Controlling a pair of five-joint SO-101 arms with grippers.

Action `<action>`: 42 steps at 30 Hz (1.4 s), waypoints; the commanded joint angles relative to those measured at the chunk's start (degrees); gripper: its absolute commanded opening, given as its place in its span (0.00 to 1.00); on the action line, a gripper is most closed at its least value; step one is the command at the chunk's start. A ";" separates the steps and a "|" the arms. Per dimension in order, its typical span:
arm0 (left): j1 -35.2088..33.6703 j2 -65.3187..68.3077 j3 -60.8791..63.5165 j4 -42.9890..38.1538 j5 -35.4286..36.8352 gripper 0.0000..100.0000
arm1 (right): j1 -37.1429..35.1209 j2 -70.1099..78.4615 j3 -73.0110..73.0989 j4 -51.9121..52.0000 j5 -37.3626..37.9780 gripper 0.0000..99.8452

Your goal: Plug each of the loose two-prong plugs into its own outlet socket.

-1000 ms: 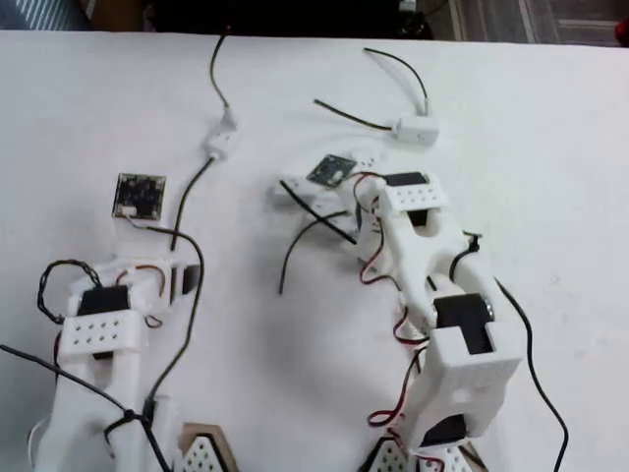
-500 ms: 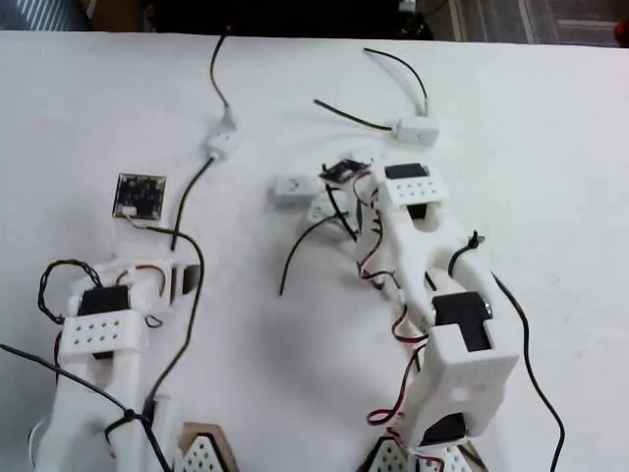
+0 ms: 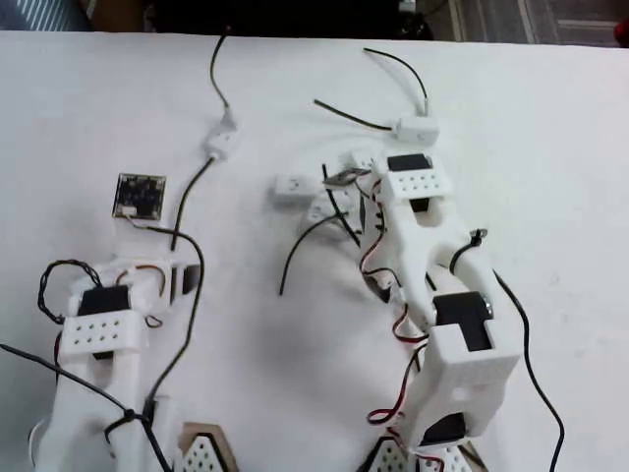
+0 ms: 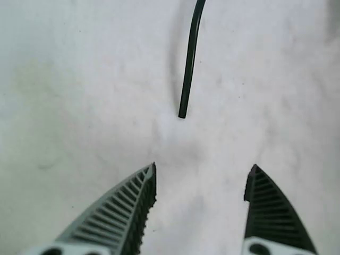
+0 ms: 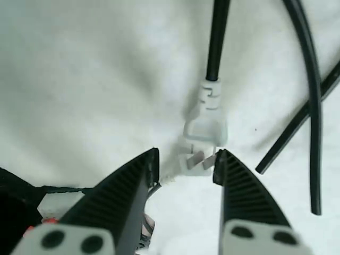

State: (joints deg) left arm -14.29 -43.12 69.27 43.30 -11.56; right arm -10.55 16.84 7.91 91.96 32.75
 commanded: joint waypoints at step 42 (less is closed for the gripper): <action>0.04 -1.01 -0.35 -0.62 -0.44 0.27 | -0.57 -5.85 19.69 -24.57 1.23 0.06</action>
State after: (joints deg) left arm -14.29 -43.12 69.27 43.30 -11.56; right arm -10.99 10.51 26.99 67.78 33.36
